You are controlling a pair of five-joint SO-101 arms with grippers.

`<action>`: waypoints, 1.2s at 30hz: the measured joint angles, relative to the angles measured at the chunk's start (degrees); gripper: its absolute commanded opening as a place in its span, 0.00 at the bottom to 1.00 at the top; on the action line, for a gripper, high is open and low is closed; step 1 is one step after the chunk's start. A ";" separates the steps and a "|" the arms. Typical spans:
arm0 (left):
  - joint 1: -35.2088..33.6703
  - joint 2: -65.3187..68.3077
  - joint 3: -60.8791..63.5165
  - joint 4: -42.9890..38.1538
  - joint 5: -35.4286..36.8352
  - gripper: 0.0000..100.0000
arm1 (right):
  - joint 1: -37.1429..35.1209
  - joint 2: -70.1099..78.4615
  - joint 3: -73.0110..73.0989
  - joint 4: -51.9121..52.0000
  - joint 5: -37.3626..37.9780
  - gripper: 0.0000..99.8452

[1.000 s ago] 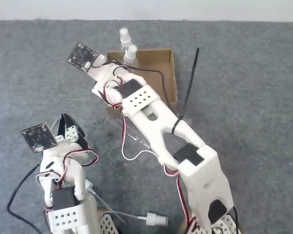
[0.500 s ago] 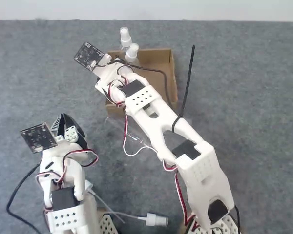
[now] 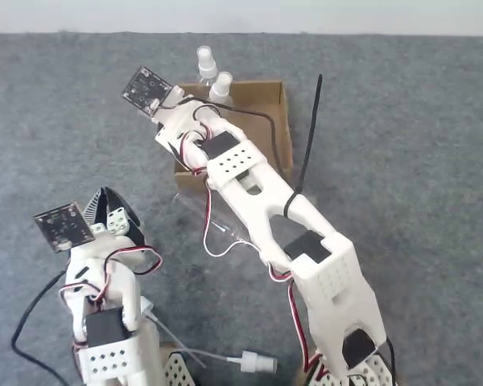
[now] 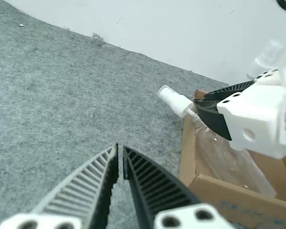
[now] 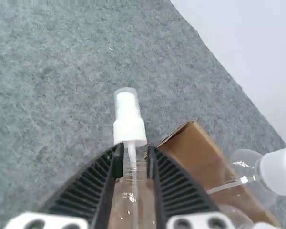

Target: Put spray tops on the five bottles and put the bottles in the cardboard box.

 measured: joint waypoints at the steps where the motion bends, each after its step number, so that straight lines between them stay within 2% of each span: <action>1: 0.00 0.00 0.00 0.00 0.00 0.01 | 0.00 0.00 0.00 0.00 0.97 0.01; 10: 0.00 0.00 0.00 0.00 0.00 0.01 | 0.00 -0.26 0.00 1.58 2.90 0.01; 18: 0.00 0.00 0.00 0.00 0.00 0.01 | 0.00 -4.40 0.00 10.99 2.99 0.22; 20: 0.00 0.00 0.00 0.00 0.00 0.01 | 0.00 -5.63 0.00 13.80 2.99 0.25; 25: 0.00 0.00 0.00 0.00 0.00 0.01 | -0.18 -5.80 0.00 17.67 2.99 0.25; 36: 0.00 0.00 0.00 0.00 0.00 0.01 | -1.14 -2.02 0.00 16.53 3.25 0.26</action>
